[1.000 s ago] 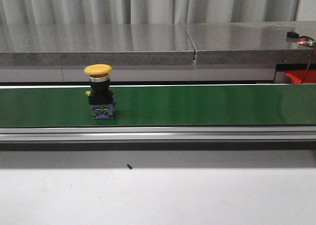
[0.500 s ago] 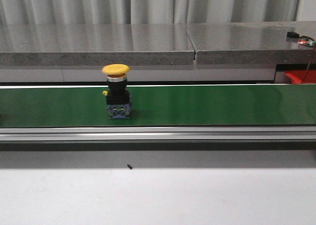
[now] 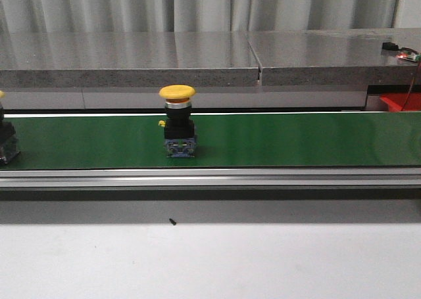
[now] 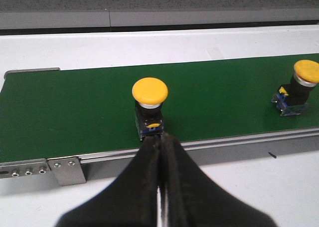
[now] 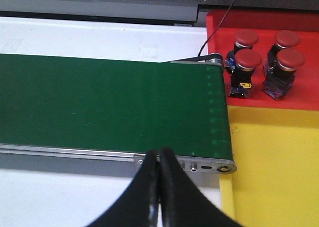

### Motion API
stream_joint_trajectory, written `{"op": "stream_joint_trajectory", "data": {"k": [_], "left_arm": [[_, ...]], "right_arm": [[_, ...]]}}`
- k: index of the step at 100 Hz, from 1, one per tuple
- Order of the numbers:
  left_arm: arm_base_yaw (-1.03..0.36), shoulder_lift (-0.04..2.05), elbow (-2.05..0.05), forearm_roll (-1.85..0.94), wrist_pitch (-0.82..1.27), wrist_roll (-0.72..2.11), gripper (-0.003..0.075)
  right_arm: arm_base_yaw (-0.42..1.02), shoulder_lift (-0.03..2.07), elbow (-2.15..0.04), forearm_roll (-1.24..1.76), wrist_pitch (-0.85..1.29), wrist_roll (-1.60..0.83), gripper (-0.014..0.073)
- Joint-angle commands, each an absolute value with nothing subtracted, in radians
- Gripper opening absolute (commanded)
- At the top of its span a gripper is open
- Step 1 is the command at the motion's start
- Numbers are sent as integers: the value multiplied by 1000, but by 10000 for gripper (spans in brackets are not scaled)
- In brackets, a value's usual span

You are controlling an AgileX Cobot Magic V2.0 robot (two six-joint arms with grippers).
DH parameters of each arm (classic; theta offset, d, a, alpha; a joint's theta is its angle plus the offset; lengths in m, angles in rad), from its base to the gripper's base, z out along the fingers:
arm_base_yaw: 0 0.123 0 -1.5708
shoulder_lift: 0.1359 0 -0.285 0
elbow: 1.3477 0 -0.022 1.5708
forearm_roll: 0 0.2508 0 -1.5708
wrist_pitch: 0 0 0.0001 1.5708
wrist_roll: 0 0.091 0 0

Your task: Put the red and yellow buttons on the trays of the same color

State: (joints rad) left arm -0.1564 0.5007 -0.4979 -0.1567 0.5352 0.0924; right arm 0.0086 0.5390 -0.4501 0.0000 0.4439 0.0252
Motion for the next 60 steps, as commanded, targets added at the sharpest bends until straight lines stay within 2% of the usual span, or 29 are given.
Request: {"op": "stream_joint_trajectory", "data": {"k": [1, 60], "left_arm": [[-163, 503, -524, -162, 471, 84, -19], [-163, 503, -524, -162, 471, 84, -19]], "right_arm": [[10, 541, -474, -7, 374, 21, -67], [10, 541, -474, 26, 395, 21, -67]]}}
